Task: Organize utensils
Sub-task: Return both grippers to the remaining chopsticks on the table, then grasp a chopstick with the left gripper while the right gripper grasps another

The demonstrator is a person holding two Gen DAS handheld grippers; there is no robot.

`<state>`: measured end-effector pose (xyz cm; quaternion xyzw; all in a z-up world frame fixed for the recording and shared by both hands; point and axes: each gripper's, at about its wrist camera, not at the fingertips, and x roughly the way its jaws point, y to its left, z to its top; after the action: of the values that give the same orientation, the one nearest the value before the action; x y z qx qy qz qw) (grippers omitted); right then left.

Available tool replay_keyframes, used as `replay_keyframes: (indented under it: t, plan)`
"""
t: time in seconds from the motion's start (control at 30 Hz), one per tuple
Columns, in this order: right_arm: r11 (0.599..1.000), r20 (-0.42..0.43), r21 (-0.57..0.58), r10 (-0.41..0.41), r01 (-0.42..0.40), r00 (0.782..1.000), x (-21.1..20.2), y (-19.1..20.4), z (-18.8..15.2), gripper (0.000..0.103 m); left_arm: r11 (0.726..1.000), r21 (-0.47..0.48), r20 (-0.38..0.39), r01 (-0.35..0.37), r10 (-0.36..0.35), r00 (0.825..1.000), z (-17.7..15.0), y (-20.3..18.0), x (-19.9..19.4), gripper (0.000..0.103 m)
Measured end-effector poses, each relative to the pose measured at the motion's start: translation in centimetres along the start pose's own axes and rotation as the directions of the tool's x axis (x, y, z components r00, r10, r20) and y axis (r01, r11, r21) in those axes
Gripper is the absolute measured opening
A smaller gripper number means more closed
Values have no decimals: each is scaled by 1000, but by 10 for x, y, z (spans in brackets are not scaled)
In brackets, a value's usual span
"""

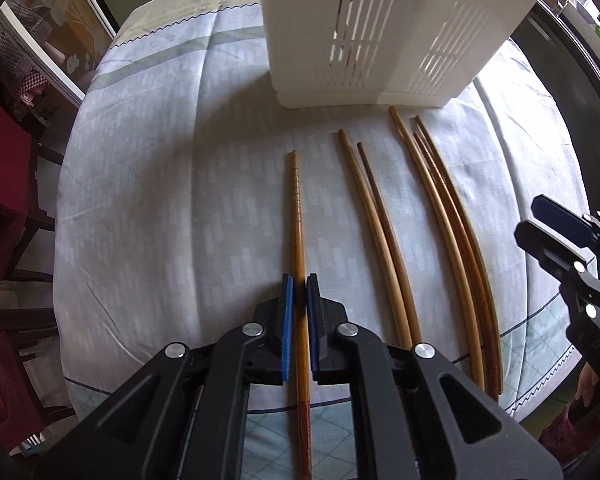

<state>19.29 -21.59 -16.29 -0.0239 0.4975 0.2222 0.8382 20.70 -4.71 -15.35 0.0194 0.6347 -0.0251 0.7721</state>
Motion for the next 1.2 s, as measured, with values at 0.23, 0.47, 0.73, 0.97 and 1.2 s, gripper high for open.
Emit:
replay_keyframes:
  t: [0.23, 0.47, 0.73, 0.97, 1.2]
  plan:
    - [999, -67, -21, -50, 49, 996, 32, 15, 14, 32, 999, 26, 12, 25, -25, 1000, 0, 4, -2, 8]
    - [995, -78, -59, -90, 86, 993, 38, 27, 21, 32, 999, 35, 21, 39, -40, 999, -1, 7, -2, 8]
    - [988, -97, -96, -131, 122, 987, 42, 38, 25, 28, 998, 41, 24, 43, -44, 999, -3, 3, -3, 8]
    - [982, -116, -126, -152, 137, 982, 47, 45, 28, 21, 999, 24, 14, 44, -45, 999, -1, 2, -2, 8]
    - [988, -116, -103, -128, 116, 985, 52, 53, 32, 11, 999, 6, -11, 47, -47, 999, 9, 5, 0, 12]
